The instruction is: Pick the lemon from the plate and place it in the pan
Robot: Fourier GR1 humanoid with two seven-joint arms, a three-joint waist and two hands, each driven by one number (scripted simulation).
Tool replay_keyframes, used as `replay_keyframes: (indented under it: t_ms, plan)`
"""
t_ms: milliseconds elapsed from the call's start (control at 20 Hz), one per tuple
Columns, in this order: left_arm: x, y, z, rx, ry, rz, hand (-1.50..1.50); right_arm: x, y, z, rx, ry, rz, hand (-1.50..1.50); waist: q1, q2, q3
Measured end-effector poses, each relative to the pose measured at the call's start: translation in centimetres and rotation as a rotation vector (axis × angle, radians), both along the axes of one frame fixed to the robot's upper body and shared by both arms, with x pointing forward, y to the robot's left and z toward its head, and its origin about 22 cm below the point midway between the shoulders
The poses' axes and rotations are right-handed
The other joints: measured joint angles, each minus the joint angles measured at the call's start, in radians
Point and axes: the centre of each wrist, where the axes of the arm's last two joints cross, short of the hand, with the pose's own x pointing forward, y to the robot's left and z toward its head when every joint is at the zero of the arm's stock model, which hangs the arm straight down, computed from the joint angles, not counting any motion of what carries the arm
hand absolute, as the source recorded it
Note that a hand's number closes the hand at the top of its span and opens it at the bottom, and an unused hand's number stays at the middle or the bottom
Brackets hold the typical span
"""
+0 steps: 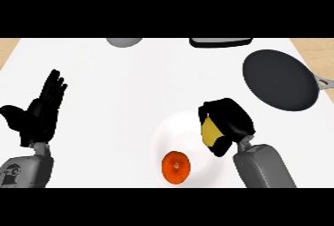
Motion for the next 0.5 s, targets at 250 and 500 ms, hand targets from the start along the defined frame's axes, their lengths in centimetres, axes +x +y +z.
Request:
replay_keyframes:
  t_ms: [250,500]
  plan:
    - [-0.2,-0.2,0.3,0.000,-0.007,-0.015,0.00,-3.7,-1.9,4.7,0.153,-0.176,-0.151,1.50,0.021,0.006,0.000]
    - [0.4,-0.8,1.0,0.000,-0.024,-0.048,0.00,-6.3,-4.9,8.5,0.262,-0.282,-0.290,1.50,0.052,0.017,0.001]
